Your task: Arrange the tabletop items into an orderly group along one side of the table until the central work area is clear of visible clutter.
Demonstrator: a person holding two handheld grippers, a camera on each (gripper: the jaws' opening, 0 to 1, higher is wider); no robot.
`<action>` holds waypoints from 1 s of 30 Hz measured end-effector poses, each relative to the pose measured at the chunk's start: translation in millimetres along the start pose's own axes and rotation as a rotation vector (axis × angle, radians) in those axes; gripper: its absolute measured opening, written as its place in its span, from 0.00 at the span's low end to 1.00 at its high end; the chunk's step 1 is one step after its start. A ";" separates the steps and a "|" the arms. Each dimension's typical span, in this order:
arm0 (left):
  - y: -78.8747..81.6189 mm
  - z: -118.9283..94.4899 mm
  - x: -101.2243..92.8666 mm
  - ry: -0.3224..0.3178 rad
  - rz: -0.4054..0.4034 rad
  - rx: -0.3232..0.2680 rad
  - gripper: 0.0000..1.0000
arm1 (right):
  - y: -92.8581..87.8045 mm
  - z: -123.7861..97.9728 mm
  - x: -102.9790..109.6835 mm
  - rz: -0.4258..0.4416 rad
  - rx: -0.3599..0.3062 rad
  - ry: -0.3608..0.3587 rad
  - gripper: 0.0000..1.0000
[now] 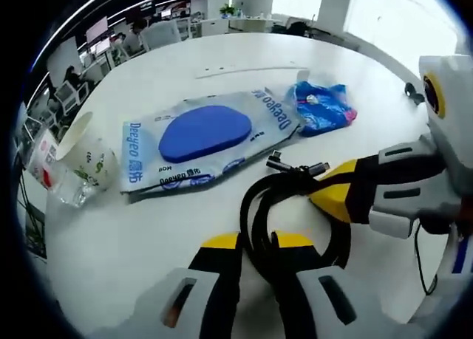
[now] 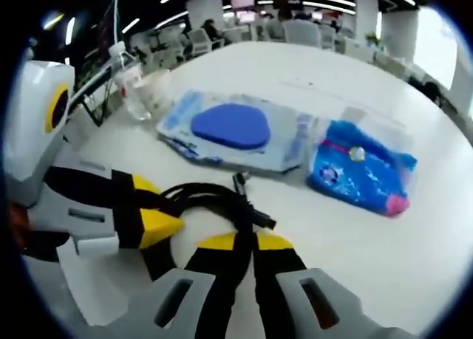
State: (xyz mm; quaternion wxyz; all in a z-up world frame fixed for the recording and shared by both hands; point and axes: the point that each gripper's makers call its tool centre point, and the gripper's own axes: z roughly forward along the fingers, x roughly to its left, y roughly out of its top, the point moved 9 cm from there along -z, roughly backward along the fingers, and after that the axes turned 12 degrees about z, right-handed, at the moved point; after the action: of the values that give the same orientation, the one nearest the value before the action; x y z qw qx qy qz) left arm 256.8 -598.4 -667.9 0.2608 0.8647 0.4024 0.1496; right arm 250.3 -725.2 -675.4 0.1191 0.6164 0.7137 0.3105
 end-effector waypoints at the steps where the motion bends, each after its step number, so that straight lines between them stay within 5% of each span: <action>1: -0.2 0.1 0.2 0.001 0.004 -0.002 0.15 | -0.3 -0.1 0.2 -0.006 -0.002 -0.002 0.05; 8: 1.2 0.1 -4.5 0.017 0.030 -0.001 0.21 | -2.4 0.6 1.6 -0.009 -0.035 0.002 0.11; 15: 5.3 -5.5 -8.8 0.017 0.060 -0.003 0.28 | -2.4 -1.0 4.8 0.007 -0.019 -0.002 0.34; 30: 13.6 -27.7 5.8 0.042 0.044 -0.059 0.40 | -1.5 -17.8 3.7 -0.001 -0.042 0.036 0.46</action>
State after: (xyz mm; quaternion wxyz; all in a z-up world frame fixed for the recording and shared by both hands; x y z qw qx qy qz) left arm 255.9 -592.0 -637.2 0.2742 0.8620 0.3840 0.1853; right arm 238.5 -727.0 -661.6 0.1191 0.6077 0.7095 0.3365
